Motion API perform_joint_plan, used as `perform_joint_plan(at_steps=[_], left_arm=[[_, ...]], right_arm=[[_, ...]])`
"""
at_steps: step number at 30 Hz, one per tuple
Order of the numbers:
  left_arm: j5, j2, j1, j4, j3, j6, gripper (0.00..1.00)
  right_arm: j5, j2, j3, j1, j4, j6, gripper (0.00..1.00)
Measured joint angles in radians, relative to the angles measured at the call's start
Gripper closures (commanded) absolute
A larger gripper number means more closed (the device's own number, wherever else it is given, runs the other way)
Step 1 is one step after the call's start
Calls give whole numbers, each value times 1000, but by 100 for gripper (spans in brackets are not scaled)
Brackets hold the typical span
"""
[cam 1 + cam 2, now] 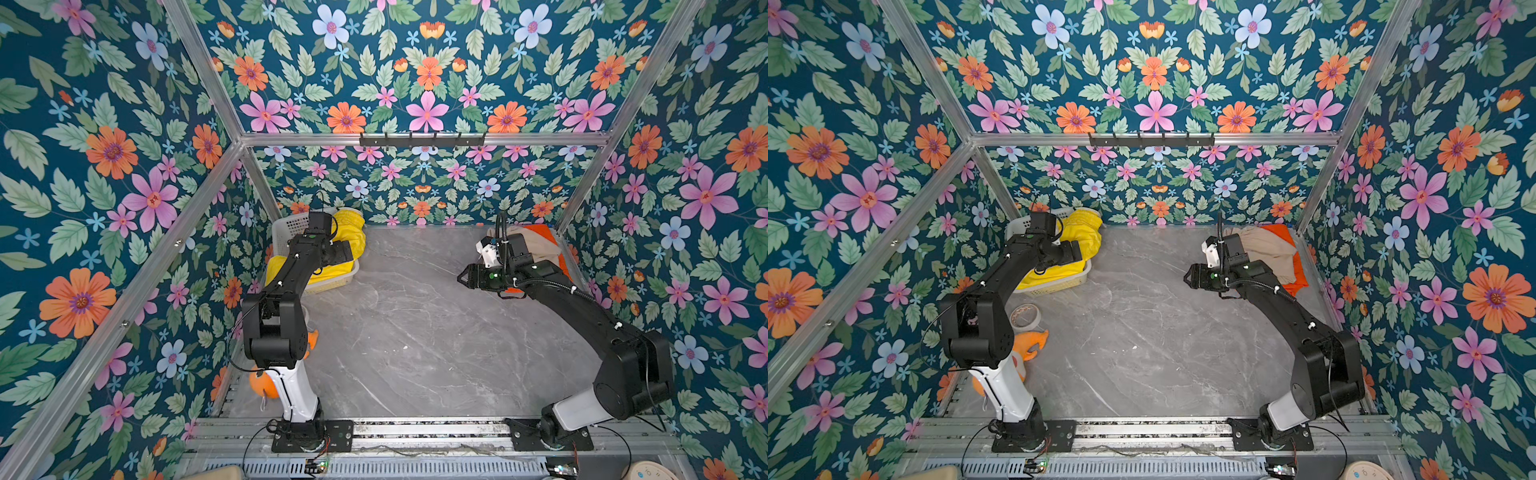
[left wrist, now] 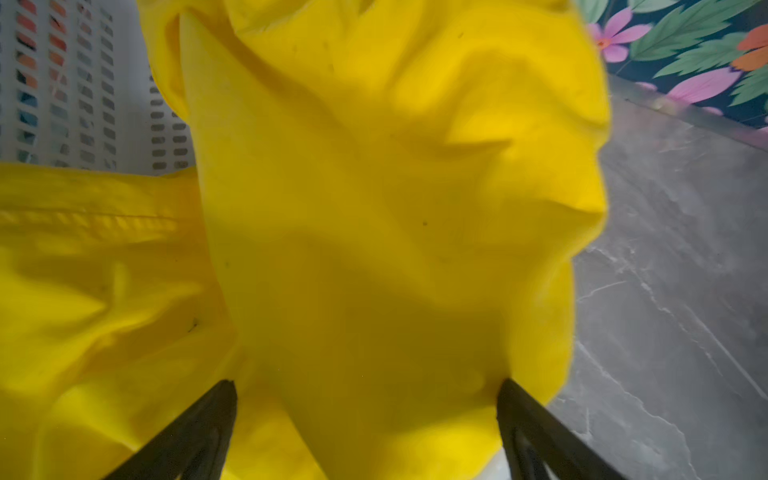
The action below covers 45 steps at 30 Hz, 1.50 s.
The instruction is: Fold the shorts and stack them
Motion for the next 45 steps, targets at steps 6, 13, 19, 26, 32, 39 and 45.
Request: perform_joint_plan(at_steps=[6,13,19,26,32,39,45], left_arm=[[47,38,43,71,-7,13,81],[73,-59,44,76,115,86,100],[159,-210,23,86,288,144,100],[308,-286,-155,93,391,207,100],[409,-339,-329,156,199,216,100],[449,-364,-371,155,-167,194,39],[406,-406,-372,130,-317,183,31]], right_arm=[[20,-38,-9,0,5,3,30],[25,-107,-24,0,14,11,30],[17,-125,41,0,17,13,30],[11,-134,128,0,9,26,30],[37,-145,113,0,-5,45,30],[93,-169,-3,0,-86,80,30],[103,-106,-8,0,-190,102,28]])
